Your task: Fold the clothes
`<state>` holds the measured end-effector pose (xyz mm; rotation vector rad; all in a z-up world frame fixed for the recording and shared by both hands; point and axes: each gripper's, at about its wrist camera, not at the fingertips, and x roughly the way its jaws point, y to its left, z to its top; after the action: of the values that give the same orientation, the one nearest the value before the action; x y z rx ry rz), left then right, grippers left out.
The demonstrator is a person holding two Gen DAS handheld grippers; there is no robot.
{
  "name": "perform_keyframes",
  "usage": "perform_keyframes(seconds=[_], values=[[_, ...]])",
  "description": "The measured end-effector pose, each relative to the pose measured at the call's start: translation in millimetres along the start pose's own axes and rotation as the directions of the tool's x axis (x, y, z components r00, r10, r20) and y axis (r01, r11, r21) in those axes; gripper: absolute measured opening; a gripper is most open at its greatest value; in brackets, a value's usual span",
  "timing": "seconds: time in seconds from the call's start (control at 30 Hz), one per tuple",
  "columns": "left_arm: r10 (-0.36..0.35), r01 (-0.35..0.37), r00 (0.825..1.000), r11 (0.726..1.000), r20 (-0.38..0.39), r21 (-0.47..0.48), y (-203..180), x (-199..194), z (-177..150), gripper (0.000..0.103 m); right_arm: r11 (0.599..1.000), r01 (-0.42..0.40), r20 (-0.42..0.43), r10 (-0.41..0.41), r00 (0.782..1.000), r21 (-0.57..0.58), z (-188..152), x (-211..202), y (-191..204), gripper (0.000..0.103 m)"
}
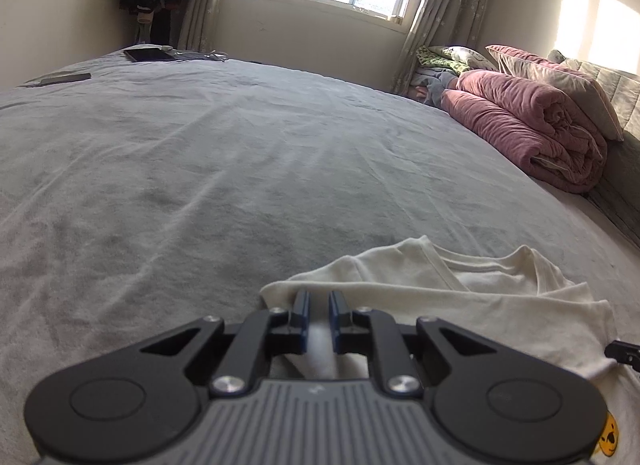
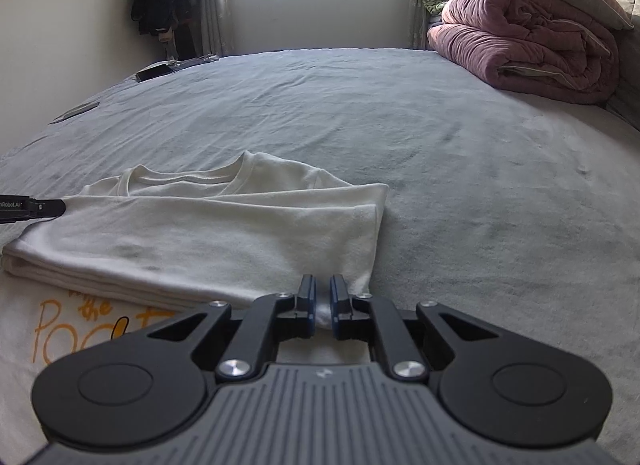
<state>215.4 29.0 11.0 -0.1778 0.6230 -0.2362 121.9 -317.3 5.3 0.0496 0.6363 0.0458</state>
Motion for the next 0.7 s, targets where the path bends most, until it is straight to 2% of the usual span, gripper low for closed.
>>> perform_keyframes(seconds=[0.1, 0.23, 0.3, 0.37, 0.53, 0.6, 0.63, 0.7], values=[[0.002, -0.002, 1.0, 1.0, -0.001, -0.003, 0, 2, 1, 0.012, 1.0, -0.002, -0.002, 0.002, 1.0, -0.002, 1, 0, -1, 0.009], [0.014, -0.013, 1.0, 0.999, 0.015, -0.042, 5, 0, 4, 0.012, 1.0, -0.004, 0.017, 0.003, 1.0, 0.029, 3, -4, -8, 0.002], [0.025, -0.023, 0.999, 0.997, 0.03, -0.078, 10, -6, 6, 0.012, 0.998, 0.001, 0.053, -0.004, 0.999, 0.058, 5, -10, -12, 0.004], [0.017, -0.013, 0.999, 0.995, 0.044, -0.099, 13, -14, 10, 0.013, 0.998, 0.009, 0.071, -0.013, 0.997, 0.069, 9, -14, -16, 0.012], [-0.032, 0.04, 0.998, 0.99, 0.063, -0.132, 14, -37, 8, 0.014, 0.997, 0.019, 0.042, -0.022, 0.999, 0.072, 7, -13, -17, 0.013], [-0.05, 0.055, 0.998, 0.992, 0.046, -0.112, 7, -44, -1, 0.016, 0.997, 0.034, 0.025, -0.036, 0.999, 0.07, 3, -12, -16, 0.014], [-0.057, 0.061, 0.998, 0.993, 0.035, -0.098, 3, -47, -7, 0.016, 0.996, 0.042, 0.021, -0.044, 0.999, 0.073, 1, -13, -16, 0.019], [-0.057, 0.058, 0.998, 0.997, 0.018, -0.046, -7, -54, -20, 0.017, 0.995, 0.045, 0.027, -0.047, 0.999, 0.094, -1, -20, -17, 0.019]])
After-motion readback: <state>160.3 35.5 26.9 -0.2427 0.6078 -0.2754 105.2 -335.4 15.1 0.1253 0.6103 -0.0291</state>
